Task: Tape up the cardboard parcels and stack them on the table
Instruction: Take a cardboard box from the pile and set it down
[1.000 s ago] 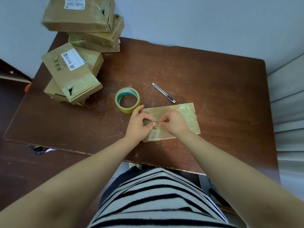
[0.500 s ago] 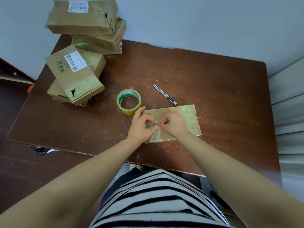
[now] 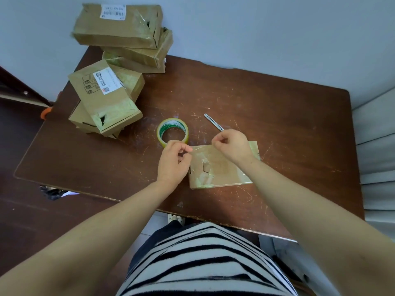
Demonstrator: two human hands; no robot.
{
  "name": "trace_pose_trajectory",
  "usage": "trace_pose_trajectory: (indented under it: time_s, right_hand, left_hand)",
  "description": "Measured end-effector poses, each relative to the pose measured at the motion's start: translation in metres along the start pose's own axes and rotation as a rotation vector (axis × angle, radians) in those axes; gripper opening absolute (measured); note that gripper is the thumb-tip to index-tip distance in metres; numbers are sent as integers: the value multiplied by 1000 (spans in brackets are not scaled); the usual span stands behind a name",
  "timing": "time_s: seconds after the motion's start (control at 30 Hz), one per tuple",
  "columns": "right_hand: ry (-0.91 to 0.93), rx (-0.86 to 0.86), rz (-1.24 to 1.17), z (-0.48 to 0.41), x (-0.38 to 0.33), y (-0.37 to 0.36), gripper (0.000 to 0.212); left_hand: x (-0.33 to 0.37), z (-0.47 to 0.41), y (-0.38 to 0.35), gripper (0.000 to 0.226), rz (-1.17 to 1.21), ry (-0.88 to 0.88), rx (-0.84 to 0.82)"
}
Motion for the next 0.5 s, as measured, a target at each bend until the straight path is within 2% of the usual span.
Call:
trace_pose_trajectory:
  time_s: [0.1, 0.3, 0.4, 0.5]
  right_hand:
    - [155, -27, 131, -18, -24, -2, 17]
    - [596, -238, 629, -39, -69, -40, 46]
    - [638, -308, 804, -49, -74, -61, 48]
    - [552, -282, 680, -62, -73, -69, 48]
  left_hand:
    - [-8, -5, 12, 17, -35, 38, 59]
    - [-27, -16, 38, 14, 33, 165, 189]
    - [-33, -16, 46, 13, 40, 190, 212]
    - [-33, -16, 51, 14, 88, 210, 232]
Point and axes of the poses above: each hand's wrist, its own z-axis away from the middle knuckle, its own y-axis out of the back of the hand, x = y × z, the point moved 5 cm from there along -z, towards the middle knuckle, and after that the axes turned 9 degrees about z, right-handed, at the moved point
